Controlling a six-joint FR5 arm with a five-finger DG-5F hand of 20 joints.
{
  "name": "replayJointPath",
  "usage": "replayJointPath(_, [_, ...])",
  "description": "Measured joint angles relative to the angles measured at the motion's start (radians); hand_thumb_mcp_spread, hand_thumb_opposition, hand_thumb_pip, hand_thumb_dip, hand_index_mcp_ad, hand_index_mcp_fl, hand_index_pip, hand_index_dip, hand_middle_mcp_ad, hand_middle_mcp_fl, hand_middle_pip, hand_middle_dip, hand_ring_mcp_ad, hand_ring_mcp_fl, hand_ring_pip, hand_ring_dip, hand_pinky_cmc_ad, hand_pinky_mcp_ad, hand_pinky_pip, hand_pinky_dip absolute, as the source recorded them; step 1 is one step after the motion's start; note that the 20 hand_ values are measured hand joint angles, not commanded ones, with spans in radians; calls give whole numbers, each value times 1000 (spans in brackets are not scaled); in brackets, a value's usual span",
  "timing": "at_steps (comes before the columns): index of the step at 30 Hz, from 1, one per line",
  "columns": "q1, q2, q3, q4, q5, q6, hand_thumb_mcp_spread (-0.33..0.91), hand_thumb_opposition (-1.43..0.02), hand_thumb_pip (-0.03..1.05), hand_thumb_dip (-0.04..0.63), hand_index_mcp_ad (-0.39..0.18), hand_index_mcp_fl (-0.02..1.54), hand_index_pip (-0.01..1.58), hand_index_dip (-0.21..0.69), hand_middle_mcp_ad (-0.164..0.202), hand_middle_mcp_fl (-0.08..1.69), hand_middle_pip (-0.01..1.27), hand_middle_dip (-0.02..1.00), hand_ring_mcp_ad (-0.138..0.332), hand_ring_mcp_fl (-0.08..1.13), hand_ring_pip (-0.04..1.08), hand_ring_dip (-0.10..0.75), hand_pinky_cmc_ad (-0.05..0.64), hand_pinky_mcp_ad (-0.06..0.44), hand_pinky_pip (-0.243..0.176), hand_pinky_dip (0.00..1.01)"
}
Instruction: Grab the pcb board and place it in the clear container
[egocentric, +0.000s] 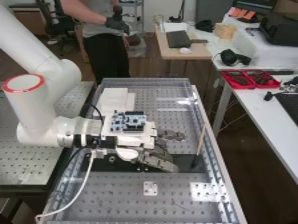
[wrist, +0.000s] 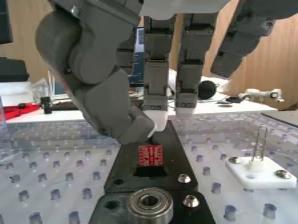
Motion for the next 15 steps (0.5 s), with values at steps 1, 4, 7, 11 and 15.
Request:
replayJointPath(1, [0,-3,1,0,1,0,552,-990,750,442,-120,216,105,37,-2,405,894,834,54,464,241,597,328,216,51,195])
replayJointPath(4, [0,-9,5,-2,3,-1,555,-988,749,442,-120,216,101,37,-2,429,888,831,54,464,246,607,346,216,51,195])
replayJointPath(7, [0,-13,7,-4,5,0,555,-988,749,442,-120,216,105,37,-2,422,887,834,52,461,246,607,346,215,51,195])
replayJointPath(11, [0,-16,8,-5,5,2,557,-988,749,442,-133,220,101,37,-2,424,887,836,56,464,246,607,346,216,51,195])
replayJointPath(15, [1,-20,10,-5,6,1,553,-988,750,442,-134,220,101,37,-2,424,887,836,56,464,246,607,349,216,51,195])
